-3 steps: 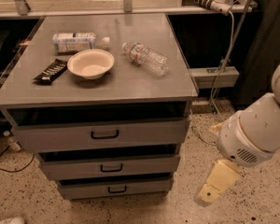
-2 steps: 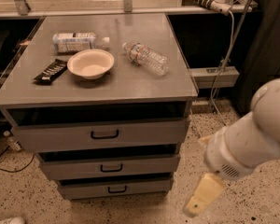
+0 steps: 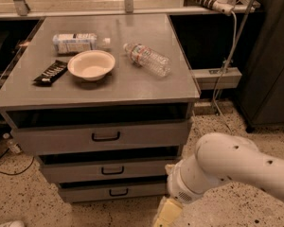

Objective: Open bottom drawer

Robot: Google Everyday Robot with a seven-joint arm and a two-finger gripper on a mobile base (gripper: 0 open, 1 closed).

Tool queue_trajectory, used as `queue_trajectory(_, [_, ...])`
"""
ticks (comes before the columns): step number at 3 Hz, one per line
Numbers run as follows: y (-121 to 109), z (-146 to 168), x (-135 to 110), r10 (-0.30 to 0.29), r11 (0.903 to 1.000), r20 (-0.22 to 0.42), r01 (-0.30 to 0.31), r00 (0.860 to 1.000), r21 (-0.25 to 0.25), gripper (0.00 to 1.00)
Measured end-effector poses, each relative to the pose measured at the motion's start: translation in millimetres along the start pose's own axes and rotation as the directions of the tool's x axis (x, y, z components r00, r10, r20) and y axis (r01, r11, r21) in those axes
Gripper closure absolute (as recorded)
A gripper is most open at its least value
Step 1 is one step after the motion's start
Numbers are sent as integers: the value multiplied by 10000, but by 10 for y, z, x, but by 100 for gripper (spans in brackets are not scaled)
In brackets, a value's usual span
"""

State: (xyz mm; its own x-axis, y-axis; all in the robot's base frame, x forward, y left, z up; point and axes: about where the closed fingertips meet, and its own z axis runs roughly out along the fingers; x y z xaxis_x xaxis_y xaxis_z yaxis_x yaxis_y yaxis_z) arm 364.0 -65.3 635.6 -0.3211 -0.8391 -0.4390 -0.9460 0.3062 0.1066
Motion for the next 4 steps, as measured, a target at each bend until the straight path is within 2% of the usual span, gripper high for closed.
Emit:
queue_trajectory(1, [-133,10,-69,22,9989,322,-37,9995,473,0])
queue_trajectory(2, [-131,10,-68,19,9989,317,-34,9995,470,0])
queue_trajectory(3, [-131,215,14,178,9984,209,-189,9996,530,0])
queue_trajectory(4, [-190,627,261,473,9964,-53,-468,9989,708,0])
